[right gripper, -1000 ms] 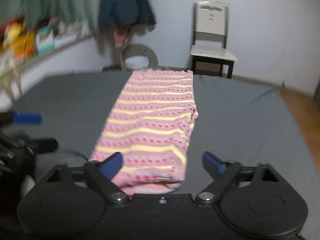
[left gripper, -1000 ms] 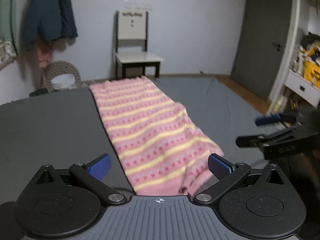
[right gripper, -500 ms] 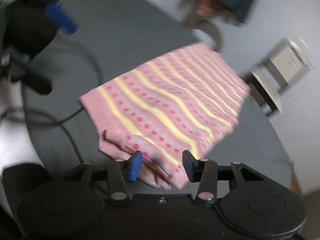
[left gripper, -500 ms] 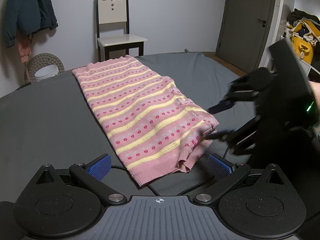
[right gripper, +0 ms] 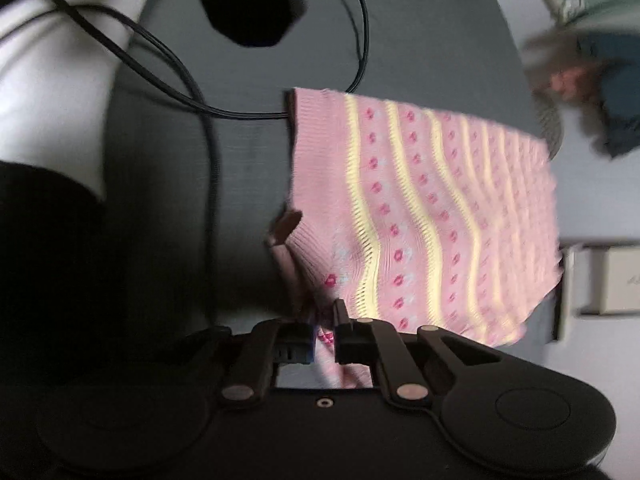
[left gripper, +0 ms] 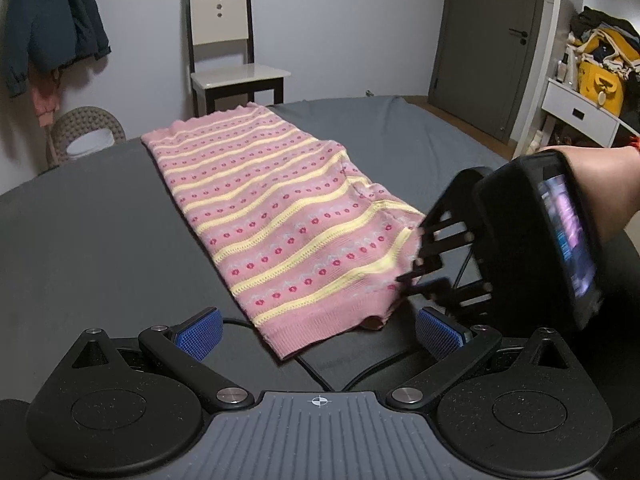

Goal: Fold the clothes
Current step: 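Grasp the cardigan end with the right gripper while the left gripper grasps it too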

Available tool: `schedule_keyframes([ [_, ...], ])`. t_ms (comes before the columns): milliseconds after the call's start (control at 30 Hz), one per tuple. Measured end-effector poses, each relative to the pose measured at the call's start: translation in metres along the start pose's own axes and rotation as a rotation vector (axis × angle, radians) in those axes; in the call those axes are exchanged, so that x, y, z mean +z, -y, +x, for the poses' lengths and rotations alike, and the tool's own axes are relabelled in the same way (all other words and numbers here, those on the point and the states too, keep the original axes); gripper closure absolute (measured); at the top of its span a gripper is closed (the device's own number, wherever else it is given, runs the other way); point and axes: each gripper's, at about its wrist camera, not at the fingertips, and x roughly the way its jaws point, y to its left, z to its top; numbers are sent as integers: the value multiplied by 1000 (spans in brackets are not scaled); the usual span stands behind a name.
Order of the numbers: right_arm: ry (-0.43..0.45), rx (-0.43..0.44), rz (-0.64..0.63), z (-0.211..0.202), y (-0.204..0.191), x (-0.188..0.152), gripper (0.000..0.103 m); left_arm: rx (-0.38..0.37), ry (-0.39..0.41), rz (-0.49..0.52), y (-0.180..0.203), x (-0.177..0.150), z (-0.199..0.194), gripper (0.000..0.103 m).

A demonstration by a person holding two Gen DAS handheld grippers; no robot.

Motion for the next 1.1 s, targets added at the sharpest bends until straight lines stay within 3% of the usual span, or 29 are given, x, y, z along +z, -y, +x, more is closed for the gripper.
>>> schedule_keyframes([
  [133, 10, 16, 65, 0, 4, -9, 93, -15, -7, -35, -6, 1, 6, 0],
  [200, 17, 14, 68, -1, 2, -10, 58, -16, -7, -40, -8, 1, 8, 0],
  [233, 21, 10, 51, -2, -2, -10, 55, -14, -7, -38, -8, 1, 9, 0],
  [500, 21, -101, -65, 7, -22, 3, 54, -2, -17, 11, -7, 3, 13, 0],
  [633, 36, -174, -77, 12, -31, 9, 55, -8, -9, 90, -4, 8, 16, 0],
  [667, 38, -185, -68, 12, -30, 9, 56, -10, -7, 112, -4, 10, 16, 0],
  [733, 41, -206, -50, 13, -30, 9, 69, -13, -2, 155, -2, 12, 17, 0],
  [767, 42, -217, -41, 14, -30, 9, 76, -18, 1, 181, -1, 13, 18, 0],
  [867, 72, -225, 23, 9, -19, 6, 84, -45, 4, 283, 2, 15, 22, 0],
  [967, 112, -223, 96, -1, -2, 5, 85, -69, 4, 412, 9, 15, 30, 0],
  [1100, 168, -193, 220, -17, 31, 2, 85, -37, 6, 601, 29, 18, 50, 0],
])
